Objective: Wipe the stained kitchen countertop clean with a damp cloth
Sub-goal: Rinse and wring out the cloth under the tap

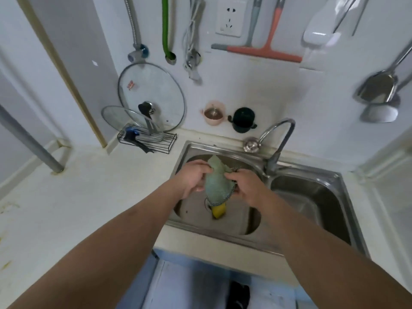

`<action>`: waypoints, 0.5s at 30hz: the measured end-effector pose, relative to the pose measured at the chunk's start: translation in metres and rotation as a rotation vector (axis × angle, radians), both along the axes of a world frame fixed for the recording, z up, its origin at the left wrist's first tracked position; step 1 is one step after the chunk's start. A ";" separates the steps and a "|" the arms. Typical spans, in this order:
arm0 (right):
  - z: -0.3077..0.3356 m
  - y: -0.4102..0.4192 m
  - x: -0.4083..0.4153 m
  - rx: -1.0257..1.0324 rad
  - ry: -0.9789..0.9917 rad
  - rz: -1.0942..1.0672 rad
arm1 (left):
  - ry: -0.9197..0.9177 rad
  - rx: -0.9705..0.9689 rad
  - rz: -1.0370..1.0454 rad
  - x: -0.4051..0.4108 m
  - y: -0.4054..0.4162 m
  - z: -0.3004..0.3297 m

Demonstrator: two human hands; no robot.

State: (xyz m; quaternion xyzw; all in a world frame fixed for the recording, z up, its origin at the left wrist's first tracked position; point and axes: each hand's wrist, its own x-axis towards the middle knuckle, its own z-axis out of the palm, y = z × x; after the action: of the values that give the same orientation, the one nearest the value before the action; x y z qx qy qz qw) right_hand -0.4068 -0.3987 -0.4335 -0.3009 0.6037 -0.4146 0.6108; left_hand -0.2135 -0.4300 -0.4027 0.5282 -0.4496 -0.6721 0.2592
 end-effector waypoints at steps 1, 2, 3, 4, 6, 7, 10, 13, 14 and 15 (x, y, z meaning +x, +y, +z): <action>-0.005 -0.006 -0.020 -0.003 0.060 -0.012 | 0.000 0.004 0.008 -0.021 -0.006 -0.001; -0.009 -0.010 -0.032 0.000 0.110 -0.017 | -0.002 0.010 0.024 -0.035 -0.010 -0.004; -0.015 -0.015 -0.045 0.013 0.143 -0.023 | 0.006 0.020 0.049 -0.048 -0.013 -0.006; -0.020 -0.021 -0.058 0.026 0.166 -0.023 | 0.003 0.029 0.072 -0.061 -0.016 -0.008; -0.028 -0.032 -0.087 0.044 0.217 -0.006 | 0.009 0.049 0.114 -0.090 -0.026 -0.012; -0.029 -0.037 -0.099 0.036 0.272 0.002 | 0.013 0.059 0.128 -0.100 -0.030 -0.014; -0.036 -0.053 -0.145 -0.066 0.716 0.067 | -0.012 0.084 0.174 -0.133 -0.045 -0.020; -0.041 -0.064 -0.186 -0.115 1.202 0.163 | -0.030 0.116 0.244 -0.157 -0.056 -0.028; -0.043 -0.066 -0.197 -0.092 1.319 0.230 | -0.029 0.124 0.256 -0.162 -0.059 -0.031; -0.046 -0.068 -0.207 -0.048 1.373 0.279 | -0.027 0.128 0.260 -0.167 -0.060 -0.033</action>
State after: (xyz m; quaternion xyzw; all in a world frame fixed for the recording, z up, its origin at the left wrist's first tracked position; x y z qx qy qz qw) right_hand -0.6141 -0.4665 -0.4791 -0.5827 0.7995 -0.0617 0.1320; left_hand -0.3803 -0.4901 -0.4355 0.6067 -0.3369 -0.6529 0.3036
